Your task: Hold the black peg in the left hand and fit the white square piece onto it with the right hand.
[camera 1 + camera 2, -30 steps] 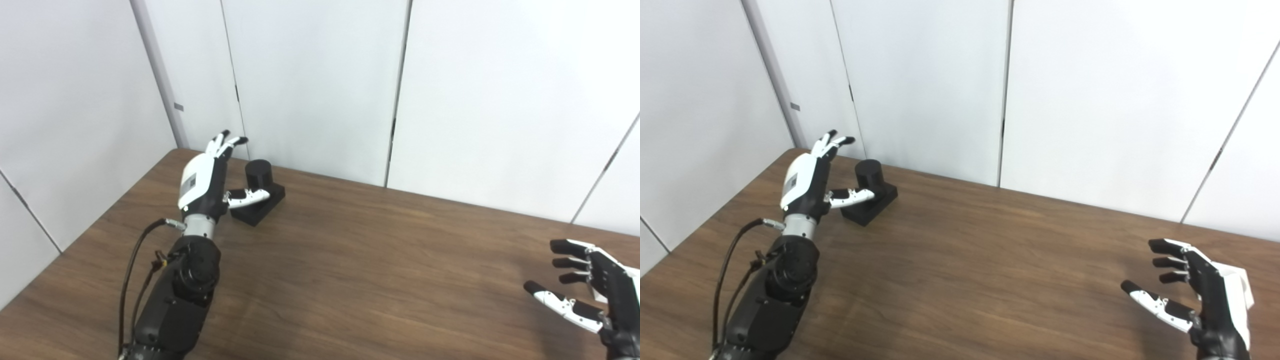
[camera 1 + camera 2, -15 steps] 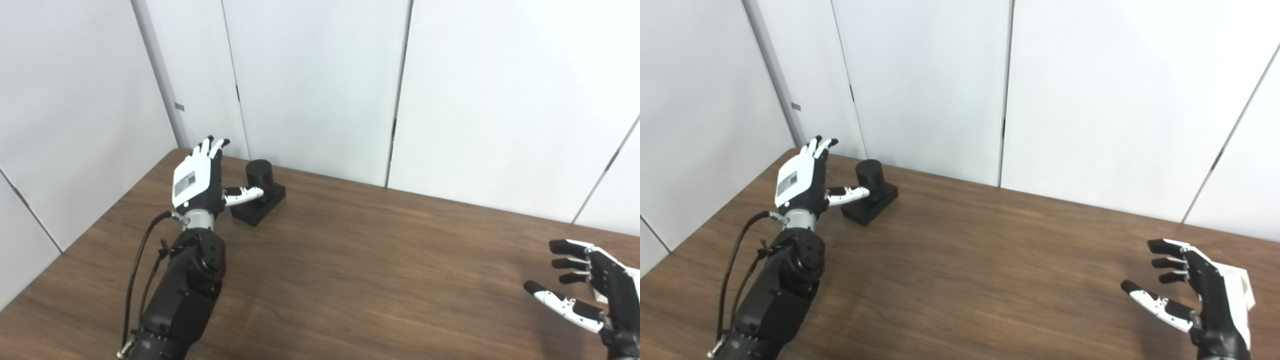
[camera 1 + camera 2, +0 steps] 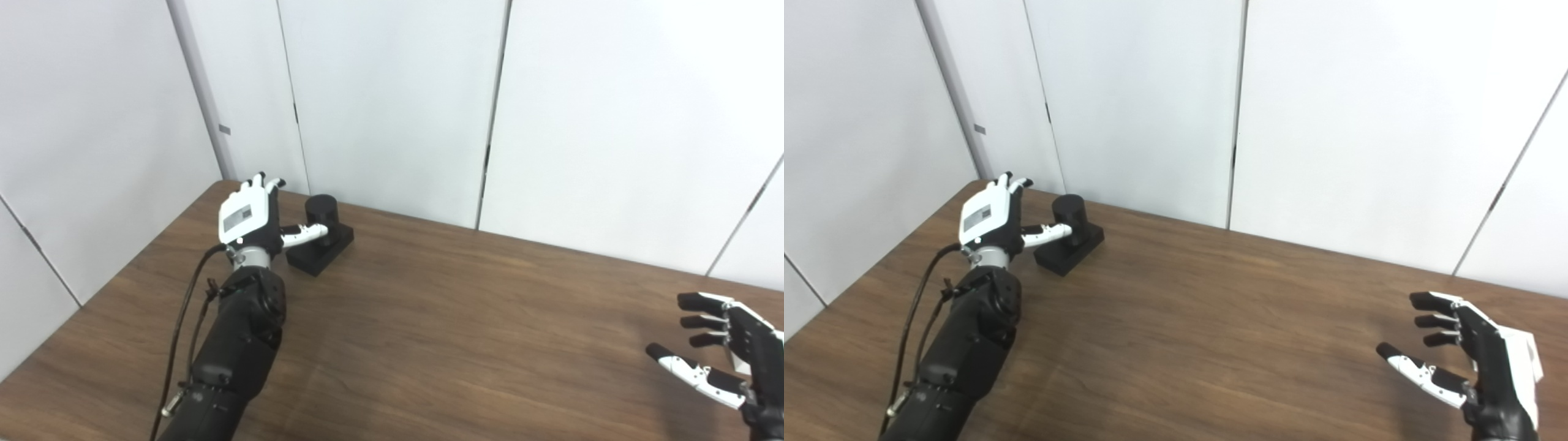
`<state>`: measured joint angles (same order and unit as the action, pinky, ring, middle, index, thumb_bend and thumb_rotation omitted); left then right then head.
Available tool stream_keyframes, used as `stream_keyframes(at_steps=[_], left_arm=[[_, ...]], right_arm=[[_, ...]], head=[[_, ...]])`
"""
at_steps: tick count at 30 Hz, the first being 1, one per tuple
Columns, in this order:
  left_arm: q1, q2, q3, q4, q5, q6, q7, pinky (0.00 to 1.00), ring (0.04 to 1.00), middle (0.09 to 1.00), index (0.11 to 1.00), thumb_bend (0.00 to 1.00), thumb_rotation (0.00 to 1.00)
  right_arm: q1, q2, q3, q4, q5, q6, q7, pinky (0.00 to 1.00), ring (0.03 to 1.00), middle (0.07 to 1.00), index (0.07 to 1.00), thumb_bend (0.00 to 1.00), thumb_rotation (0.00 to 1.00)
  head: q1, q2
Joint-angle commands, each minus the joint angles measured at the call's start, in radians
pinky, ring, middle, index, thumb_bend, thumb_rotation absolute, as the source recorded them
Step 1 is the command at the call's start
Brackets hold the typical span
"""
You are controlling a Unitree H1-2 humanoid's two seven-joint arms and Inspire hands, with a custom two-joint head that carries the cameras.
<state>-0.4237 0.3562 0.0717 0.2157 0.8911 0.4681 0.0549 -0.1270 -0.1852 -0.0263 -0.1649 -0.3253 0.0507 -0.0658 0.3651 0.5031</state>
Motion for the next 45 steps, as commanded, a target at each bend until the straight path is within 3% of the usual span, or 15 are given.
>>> stream_keyframes(at_steps=[1,26,34,45], left_arm=[[-0.061,0.020,0.006,0.006,0.038,0.002,0.001,1.00,1.000,1.000,0.875,1.00,0.60],[-0.088,-0.002,-0.038,0.136,0.085,0.002,-0.028,1.00,1.000,1.000,0.846,1.00,0.59],[-0.092,-0.019,-0.023,0.161,0.140,0.002,-0.090,0.97,1.000,1.000,0.868,1.00,0.59],[-0.077,-0.013,-0.018,0.183,0.146,0.002,-0.084,1.00,1.000,1.000,0.833,1.00,0.54]], right_arm=[[-0.033,-0.003,-0.010,-0.045,0.005,0.001,-0.001,0.52,0.630,0.688,0.649,0.53,0.00],[-0.028,-0.004,-0.008,-0.075,0.006,0.027,0.005,0.51,0.632,0.698,0.648,0.52,0.00],[-0.025,-0.011,-0.010,-0.078,0.008,0.019,0.005,0.51,0.635,0.692,0.637,0.52,0.00],[-0.020,-0.013,-0.021,-0.098,0.005,0.041,0.019,0.52,0.638,0.698,0.646,0.52,0.00]], head=[[0.001,0.006],[-0.002,0.022],[-0.004,0.030],[0.000,0.044]])
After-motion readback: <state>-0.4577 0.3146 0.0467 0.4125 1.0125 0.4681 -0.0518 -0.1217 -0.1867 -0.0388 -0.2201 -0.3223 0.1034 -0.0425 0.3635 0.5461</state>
